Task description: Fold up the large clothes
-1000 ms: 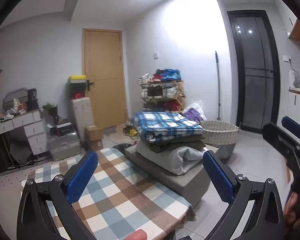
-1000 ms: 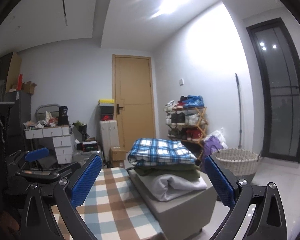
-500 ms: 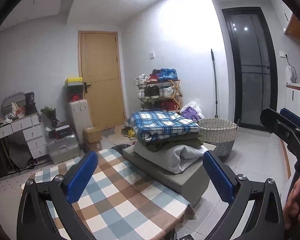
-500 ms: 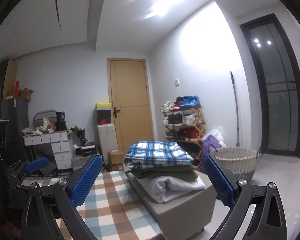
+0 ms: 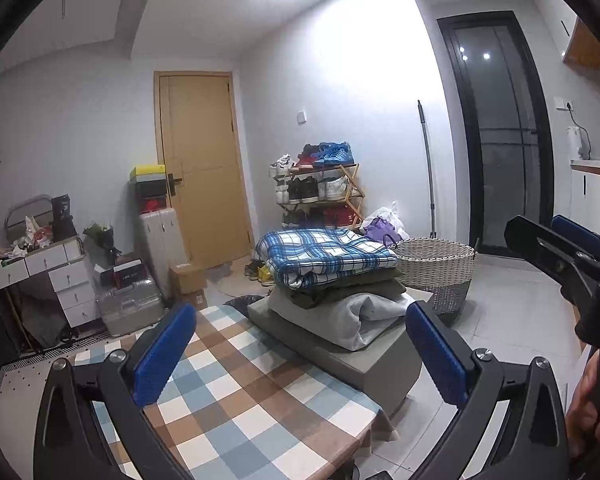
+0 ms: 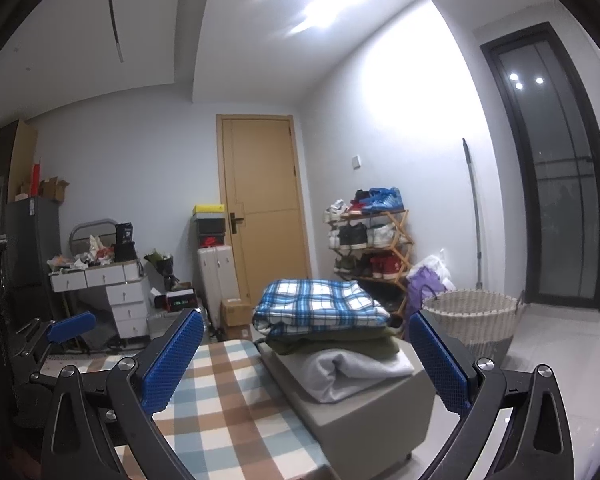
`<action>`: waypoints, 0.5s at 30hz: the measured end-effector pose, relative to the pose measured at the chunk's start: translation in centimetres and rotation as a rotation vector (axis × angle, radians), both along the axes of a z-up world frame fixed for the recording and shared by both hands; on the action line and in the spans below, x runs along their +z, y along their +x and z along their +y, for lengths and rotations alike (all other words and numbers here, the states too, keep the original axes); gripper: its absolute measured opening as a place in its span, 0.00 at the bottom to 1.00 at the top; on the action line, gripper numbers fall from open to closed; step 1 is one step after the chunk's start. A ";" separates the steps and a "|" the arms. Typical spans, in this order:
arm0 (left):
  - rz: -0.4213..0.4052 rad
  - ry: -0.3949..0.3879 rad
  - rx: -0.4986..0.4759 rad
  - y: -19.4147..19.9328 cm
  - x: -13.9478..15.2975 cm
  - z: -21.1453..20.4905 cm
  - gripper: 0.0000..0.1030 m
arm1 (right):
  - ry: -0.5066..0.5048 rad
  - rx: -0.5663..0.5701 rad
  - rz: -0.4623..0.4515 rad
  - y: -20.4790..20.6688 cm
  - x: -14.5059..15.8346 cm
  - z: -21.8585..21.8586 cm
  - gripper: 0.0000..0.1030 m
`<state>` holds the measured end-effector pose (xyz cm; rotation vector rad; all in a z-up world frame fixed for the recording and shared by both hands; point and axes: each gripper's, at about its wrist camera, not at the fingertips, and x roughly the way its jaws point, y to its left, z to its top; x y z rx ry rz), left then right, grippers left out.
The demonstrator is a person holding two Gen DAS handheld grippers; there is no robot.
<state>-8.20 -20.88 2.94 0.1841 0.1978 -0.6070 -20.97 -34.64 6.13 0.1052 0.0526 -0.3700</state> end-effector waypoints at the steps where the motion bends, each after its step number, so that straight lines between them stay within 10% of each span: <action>1: 0.000 0.001 0.001 0.0 0.0 -0.1 0.99 | 0.002 0.001 0.002 0.0 0.0 0.0 1.00; 15: 0.007 0.003 0.001 0.1 0.0 -0.6 0.99 | 0.018 0.001 0.032 0.5 -0.2 0.1 1.00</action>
